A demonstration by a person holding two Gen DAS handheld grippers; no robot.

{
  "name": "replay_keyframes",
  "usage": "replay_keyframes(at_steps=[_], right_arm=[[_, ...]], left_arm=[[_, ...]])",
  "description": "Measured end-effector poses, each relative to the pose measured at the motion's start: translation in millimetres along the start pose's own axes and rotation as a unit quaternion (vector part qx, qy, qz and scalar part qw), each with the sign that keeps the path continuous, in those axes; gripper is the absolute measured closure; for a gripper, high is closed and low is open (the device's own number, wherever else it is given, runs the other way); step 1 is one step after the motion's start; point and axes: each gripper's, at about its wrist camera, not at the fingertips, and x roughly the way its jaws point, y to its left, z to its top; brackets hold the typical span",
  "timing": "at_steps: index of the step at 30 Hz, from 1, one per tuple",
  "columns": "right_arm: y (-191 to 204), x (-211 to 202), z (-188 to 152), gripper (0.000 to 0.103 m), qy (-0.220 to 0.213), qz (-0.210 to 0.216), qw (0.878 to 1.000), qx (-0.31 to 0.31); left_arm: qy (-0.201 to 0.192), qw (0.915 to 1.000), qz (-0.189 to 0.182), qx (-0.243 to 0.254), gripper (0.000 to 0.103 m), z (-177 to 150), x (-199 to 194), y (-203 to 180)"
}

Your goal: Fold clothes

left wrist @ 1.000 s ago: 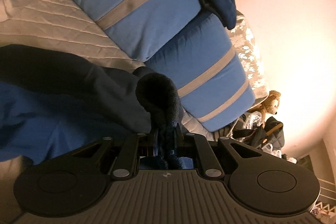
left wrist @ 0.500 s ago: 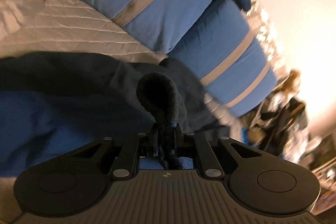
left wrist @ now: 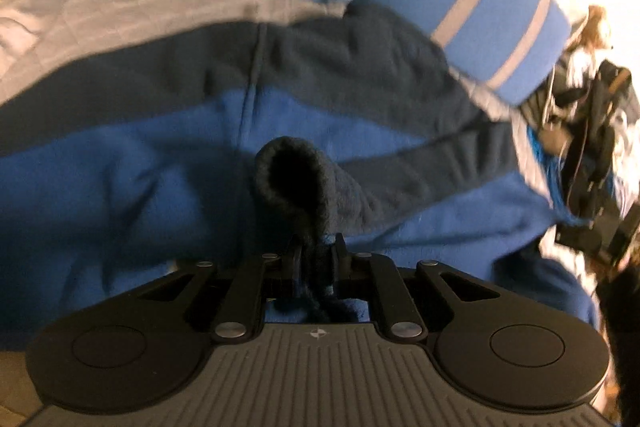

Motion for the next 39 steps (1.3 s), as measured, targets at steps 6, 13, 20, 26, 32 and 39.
replay_keyframes(at_steps=[6,13,20,26,32,39], right_arm=[[11.1,-6.4,-1.1,0.009,-0.011,0.002,1.0,-0.014],[-7.2,-8.1,-18.0,0.031,0.002,0.111,0.982,0.153],[2.9,-8.3,-23.8,0.088,0.032,0.139,0.983,0.116],[21.6,-11.3,-29.9,0.097,0.052,-0.001,0.997,-0.065],[-33.7,-23.4,-53.4,0.07,0.052,0.061,0.987,0.139],[-42.6,-45.5,-47.2,0.004,0.021,0.086,0.976,0.197]], left_arm=[[0.028,0.9996,0.003,-0.006,0.085,-8.8,7.4,7.2],[0.016,0.9991,-0.01,-0.038,0.085,-12.8,7.7,12.9],[0.004,0.9992,-0.003,-0.04,0.086,-14.0,3.1,10.9],[0.002,0.9993,0.031,-0.019,0.086,-14.4,4.8,4.9],[-0.001,0.9992,0.024,-0.033,0.08,-15.1,6.6,8.8],[-0.022,0.997,0.0,-0.074,0.058,-19.1,-9.8,15.7]])
